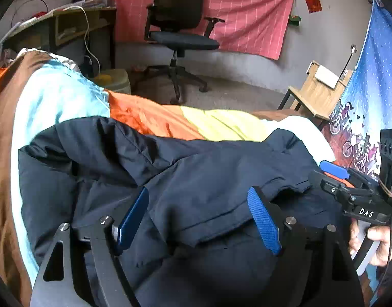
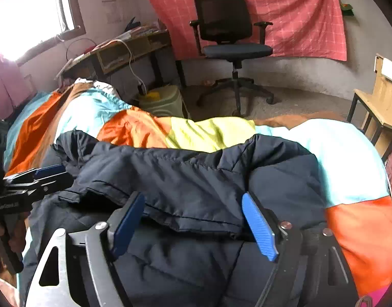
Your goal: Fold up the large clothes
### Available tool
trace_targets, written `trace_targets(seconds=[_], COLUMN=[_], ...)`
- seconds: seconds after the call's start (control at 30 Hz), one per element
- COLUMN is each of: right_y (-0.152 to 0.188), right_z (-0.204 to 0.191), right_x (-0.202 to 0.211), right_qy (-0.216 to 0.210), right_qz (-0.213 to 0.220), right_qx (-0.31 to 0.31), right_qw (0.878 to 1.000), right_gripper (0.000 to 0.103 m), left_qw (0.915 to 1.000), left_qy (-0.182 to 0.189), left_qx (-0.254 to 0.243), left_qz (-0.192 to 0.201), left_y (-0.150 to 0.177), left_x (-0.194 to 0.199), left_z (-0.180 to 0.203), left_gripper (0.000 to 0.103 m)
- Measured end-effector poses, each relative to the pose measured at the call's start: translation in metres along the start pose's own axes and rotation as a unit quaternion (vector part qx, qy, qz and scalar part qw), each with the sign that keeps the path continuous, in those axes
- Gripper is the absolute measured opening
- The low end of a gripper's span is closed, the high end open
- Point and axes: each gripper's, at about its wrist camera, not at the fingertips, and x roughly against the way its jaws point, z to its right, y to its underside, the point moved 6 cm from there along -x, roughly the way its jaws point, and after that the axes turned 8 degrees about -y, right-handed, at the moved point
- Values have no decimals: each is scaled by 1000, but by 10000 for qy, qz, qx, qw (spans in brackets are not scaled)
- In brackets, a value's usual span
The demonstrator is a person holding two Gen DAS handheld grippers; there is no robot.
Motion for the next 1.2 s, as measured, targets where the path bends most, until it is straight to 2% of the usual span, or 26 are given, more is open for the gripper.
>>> trace_targets(seconds=[0.1,0.13,0.17,0.33,0.93,1.2], right_y=[1,2,3,12,75,120], right_z=[-2,-4,-5,-16,-85,-105], right_x=[9,14,18,45,163,212], right_qy=[73,89,107,155,432,684], right_qz=[50,61,79,173,462,355], right_qx=[-97,-115,-116,-169,39,-299], right_qw=[9999,9999,9998,9996,9980,9966], right_gripper=[88,89,91,101,103,103], left_qw=[9999,9999,9997,9981,9928,9929], left_qy=[-81,-140,-212,-410,-501,-323], left_qx=[31,26,14,-118,-287,-447], left_qz=[56,60,98,434,1047,1058], left_y=[2,4,6,19,87,127], left_x=[15,18,24,57,163,200], left_z=[3,6,7,17,40,58], left_gripper=[80,90,96,100,101,101])
